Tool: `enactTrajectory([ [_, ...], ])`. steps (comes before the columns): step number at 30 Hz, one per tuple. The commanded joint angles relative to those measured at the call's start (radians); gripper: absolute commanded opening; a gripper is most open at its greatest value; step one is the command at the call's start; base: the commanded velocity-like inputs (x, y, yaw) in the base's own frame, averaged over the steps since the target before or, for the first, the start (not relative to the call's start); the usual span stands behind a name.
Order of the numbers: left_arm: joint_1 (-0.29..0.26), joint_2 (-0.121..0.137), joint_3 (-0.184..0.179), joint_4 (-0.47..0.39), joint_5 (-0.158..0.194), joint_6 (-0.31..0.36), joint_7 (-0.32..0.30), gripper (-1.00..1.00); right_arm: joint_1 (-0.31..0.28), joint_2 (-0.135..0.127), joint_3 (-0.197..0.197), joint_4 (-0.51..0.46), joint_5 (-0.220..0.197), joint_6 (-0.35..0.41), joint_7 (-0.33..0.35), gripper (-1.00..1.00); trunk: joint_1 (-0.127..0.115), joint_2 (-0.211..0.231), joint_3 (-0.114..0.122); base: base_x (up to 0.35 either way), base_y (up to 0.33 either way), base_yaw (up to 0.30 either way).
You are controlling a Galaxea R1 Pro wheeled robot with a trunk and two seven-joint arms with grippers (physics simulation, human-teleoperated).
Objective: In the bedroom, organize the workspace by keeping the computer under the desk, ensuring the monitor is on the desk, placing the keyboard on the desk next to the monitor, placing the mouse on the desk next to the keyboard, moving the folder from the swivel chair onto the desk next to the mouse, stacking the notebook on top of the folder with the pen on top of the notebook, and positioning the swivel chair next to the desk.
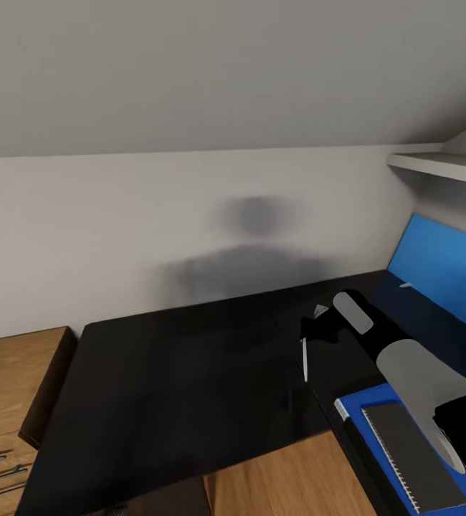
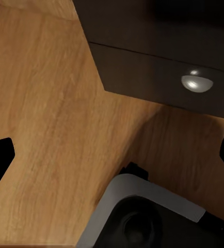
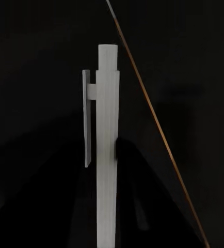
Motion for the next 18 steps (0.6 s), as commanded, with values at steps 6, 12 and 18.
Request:
enactTrajectory([
  [6,-0.001,0.000,-0.007,0.009,0.008,-0.004,0.000,1.00,0.000,-0.001,0.006,0.000,-0.011,-0.004,-0.008,-1.00,-0.023,0.041,0.018,-0.145,-0.004,0.000],
  [12,-0.001,-0.001,-0.008,0.011,0.008,-0.003,0.000,1.00,0.000,-0.001,0.006,0.000,-0.010,-0.006,-0.007,-1.00,-0.046,0.083,0.037,-0.209,-0.089,0.000],
  [18,-0.001,-0.002,-0.008,0.011,0.006,-0.003,-0.001,1.00,0.001,-0.002,0.006,0.001,-0.009,-0.007,-0.007,-1.00,-0.069,0.125,0.055,-0.238,-0.175,0.000],
])
